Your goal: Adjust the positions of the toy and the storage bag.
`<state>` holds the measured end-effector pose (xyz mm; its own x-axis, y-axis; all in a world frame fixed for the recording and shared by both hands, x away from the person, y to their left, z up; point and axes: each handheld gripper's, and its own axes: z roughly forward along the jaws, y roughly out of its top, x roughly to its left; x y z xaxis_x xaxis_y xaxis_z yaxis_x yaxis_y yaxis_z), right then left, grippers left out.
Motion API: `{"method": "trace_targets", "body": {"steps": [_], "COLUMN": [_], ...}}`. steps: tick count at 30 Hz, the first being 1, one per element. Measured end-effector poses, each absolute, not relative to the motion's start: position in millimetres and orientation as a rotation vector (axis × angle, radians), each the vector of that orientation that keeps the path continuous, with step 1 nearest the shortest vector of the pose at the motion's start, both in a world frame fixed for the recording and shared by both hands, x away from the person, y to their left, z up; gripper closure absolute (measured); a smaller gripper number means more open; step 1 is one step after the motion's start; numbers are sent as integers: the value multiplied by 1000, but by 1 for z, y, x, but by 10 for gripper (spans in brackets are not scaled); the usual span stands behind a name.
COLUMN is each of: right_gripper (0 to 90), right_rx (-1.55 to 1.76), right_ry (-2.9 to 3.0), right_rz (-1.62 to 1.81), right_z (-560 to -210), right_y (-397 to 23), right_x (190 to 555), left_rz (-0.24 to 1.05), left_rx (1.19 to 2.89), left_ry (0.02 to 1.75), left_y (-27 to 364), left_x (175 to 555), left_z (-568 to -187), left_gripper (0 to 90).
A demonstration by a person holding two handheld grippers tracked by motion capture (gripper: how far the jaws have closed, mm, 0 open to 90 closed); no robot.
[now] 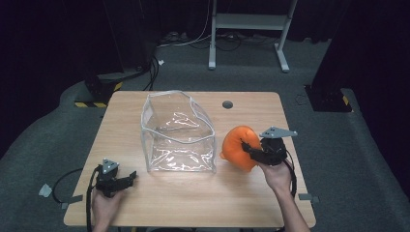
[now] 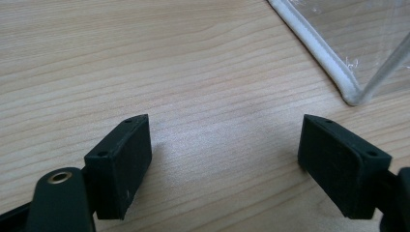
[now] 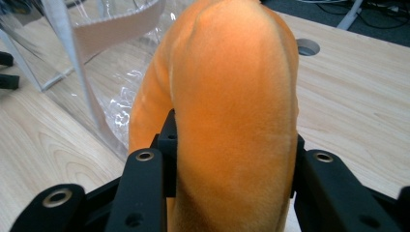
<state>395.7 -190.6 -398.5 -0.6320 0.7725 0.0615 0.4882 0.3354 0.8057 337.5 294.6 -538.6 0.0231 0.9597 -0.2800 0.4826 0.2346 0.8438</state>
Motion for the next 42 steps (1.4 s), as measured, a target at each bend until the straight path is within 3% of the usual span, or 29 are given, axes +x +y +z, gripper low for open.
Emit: {"method": "trace_targets", "body": {"steps": [42], "right_gripper": [584], "right_rx": [1043], "right_ry": [2260], "right_rz": [1267], "right_z": [-312], "right_y": [-183], "right_x": [395], "left_rz": [659], "left_rx": [1378], "left_ry": [1599], "left_y": [294], "left_x": [337], "left_z": [-539], "left_gripper": [195]}}
